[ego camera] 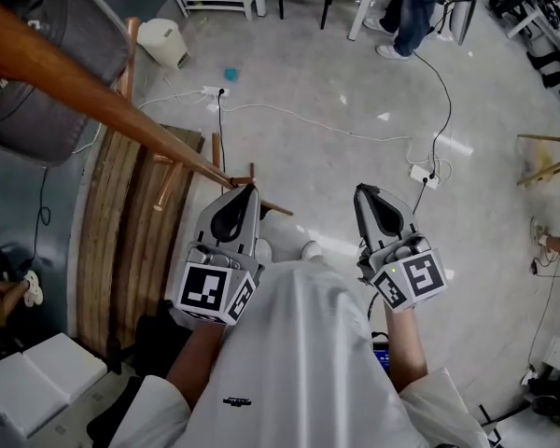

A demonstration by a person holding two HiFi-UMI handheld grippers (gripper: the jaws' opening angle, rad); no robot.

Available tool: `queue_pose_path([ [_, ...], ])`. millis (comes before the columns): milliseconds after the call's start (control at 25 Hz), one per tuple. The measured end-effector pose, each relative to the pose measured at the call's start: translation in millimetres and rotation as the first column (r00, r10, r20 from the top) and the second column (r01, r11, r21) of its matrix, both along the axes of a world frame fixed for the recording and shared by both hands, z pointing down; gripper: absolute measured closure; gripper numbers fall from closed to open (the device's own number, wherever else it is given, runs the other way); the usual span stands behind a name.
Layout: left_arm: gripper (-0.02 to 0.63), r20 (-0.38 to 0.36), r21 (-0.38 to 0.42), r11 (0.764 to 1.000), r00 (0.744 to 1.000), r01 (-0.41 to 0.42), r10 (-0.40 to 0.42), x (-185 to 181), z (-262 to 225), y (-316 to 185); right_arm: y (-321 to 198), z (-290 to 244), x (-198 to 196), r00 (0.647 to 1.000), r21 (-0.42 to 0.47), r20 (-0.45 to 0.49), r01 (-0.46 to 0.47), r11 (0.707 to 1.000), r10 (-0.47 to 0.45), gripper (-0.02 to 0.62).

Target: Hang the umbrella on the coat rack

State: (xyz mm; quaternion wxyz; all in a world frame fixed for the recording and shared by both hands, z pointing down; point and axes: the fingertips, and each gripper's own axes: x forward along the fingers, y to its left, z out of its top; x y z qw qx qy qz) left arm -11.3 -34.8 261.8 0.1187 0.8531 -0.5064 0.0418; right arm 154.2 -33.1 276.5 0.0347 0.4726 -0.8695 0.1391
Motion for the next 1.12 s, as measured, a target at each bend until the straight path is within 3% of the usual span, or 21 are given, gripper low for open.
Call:
queue_pose_path([
  [520, 0.603, -0.011, 0.000, 1.000, 1.000, 0.002, -0.002, -4, -1, 1, -7, 3, -20, 0.997, -0.020, -0.067, 0.040, 0.999, -0.041, 0.591],
  [1120, 0.603, -0.009, -0.015, 1.000, 1.000, -0.008, 0.008, -5, 0, -3, -13, -2, -28, 0.997, -0.021, -0.065, 0.037, 0.999, -0.038, 0.591],
])
